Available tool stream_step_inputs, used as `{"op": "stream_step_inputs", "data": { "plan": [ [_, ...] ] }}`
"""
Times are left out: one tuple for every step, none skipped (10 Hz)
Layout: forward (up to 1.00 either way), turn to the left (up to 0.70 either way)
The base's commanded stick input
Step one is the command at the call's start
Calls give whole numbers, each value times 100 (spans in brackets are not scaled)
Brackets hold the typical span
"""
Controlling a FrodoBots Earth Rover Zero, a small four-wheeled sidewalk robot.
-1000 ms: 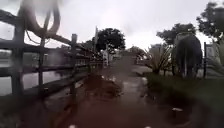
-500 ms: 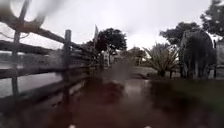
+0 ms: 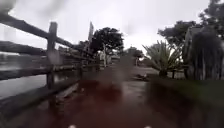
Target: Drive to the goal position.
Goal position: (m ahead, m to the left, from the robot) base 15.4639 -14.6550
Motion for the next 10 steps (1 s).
{"op": "stream_step_inputs", "data": {
  "plan": [
    [100,-37],
    [100,-40],
    [100,-29],
    [100,-4],
    [100,-2],
    [100,0],
    [100,0],
    [100,0],
    [100,0],
    [100,0]
  ]
}}
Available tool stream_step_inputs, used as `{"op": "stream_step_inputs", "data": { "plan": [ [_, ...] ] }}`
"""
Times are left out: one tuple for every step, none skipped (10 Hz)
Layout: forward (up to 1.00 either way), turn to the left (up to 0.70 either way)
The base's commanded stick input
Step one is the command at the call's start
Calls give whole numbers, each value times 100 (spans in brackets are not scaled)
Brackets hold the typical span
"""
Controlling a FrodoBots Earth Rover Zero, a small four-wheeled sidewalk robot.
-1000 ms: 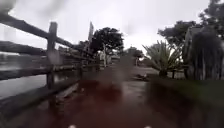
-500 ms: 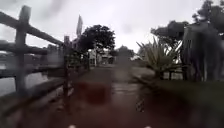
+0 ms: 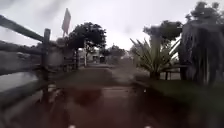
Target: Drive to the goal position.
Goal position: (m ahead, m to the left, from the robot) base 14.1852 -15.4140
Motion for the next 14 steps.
{"op": "stream_step_inputs", "data": {
  "plan": [
    [100,0],
    [100,0],
    [100,0],
    [100,0],
    [100,0],
    [100,0],
    [100,0],
    [100,0],
    [100,0],
    [100,0],
    [100,0],
    [100,0],
    [100,0],
    [100,0]
  ]
}}
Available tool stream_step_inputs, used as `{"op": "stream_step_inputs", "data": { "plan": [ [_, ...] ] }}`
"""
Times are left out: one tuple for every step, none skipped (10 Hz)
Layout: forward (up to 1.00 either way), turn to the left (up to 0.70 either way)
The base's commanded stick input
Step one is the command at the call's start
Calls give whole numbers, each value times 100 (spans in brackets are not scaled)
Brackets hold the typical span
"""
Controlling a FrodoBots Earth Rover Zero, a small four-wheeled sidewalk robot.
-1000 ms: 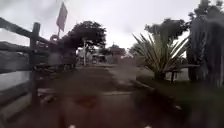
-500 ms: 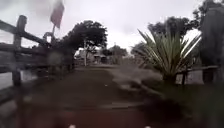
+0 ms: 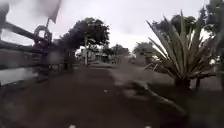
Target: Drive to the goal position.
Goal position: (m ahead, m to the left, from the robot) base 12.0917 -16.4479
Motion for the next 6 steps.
{"op": "stream_step_inputs", "data": {
  "plan": [
    [100,0],
    [100,0],
    [100,0],
    [100,0],
    [100,0],
    [100,0]
  ]
}}
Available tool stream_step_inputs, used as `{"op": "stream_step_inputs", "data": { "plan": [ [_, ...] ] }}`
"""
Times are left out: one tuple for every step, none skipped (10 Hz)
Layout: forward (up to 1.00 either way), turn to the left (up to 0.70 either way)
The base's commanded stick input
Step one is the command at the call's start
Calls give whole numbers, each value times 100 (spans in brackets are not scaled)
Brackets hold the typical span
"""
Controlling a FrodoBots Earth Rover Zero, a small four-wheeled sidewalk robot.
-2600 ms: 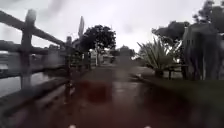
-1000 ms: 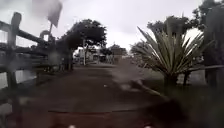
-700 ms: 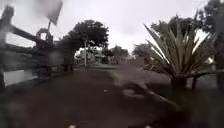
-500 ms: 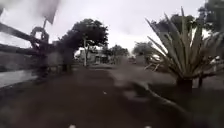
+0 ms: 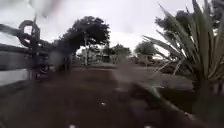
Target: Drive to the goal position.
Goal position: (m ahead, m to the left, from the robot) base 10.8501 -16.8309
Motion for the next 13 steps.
{"op": "stream_step_inputs", "data": {
  "plan": [
    [100,0],
    [100,0],
    [100,0],
    [100,0],
    [100,-4],
    [100,-12],
    [100,-23],
    [100,-40],
    [100,-40],
    [100,-40],
    [100,-40],
    [100,-40],
    [100,-40]
  ]
}}
